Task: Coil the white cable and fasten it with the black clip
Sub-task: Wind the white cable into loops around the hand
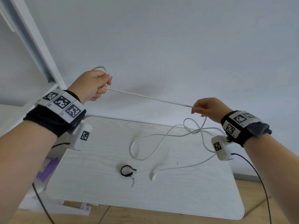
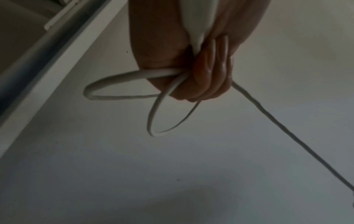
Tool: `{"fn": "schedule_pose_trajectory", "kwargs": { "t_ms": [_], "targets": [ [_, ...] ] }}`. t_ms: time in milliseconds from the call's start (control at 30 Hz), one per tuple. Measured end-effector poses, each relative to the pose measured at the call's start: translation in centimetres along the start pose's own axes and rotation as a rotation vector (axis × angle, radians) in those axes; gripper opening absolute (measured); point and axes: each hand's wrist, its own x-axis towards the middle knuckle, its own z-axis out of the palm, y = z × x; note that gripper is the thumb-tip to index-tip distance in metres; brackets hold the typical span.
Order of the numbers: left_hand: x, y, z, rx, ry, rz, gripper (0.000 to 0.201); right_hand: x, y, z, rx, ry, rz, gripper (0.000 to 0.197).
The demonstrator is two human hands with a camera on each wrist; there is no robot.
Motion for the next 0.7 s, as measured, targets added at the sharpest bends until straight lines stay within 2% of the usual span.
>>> {"fn": "schedule_pose_trajectory", "kwargs": {
  "t_ms": [67,100,200,233,333,467,700],
  "targets": [
    [0.0,-0.1,-0.3,0.0,0.026,-0.009,0.031,-0.2,0.1,-0.9,-0.07,0.044,0.006,0.02],
    [0.0,-0.1,-0.3,-0.005,0.038,-0.009,0.031,-0.2,-0.1,-1.5,-0.086,0.118,-0.01,0.018],
    [0.2,0.4,0.2,-0.056,0.074,0.011,0.031,0.6,-0.5,-1.8,0.013,0.512,-0.075,0.015],
    [0.2,0.5,0.4,-0.087,0.077,0.018,0.031,0.8,-0.5,-1.0,0.038,0.532,-0.059,0.016],
    [-0.1,0.2,0.8,-0.163,0.017,-0.003,0.032,0.5,0.2,2.7,0.028,0.372,0.057,0.019],
    [-0.5,-1.2,2.1,-0.096,-0.148,-0.066,0.039,0.5,-0.3,4.3,0.139,0.382,0.102,0.021],
    [-1.0,-1.4,6.1,-0.514,-0.331,-0.119,0.051,1.1,-4.6,5.6,0.217,0.286,0.066,0.025]
  ]
}}
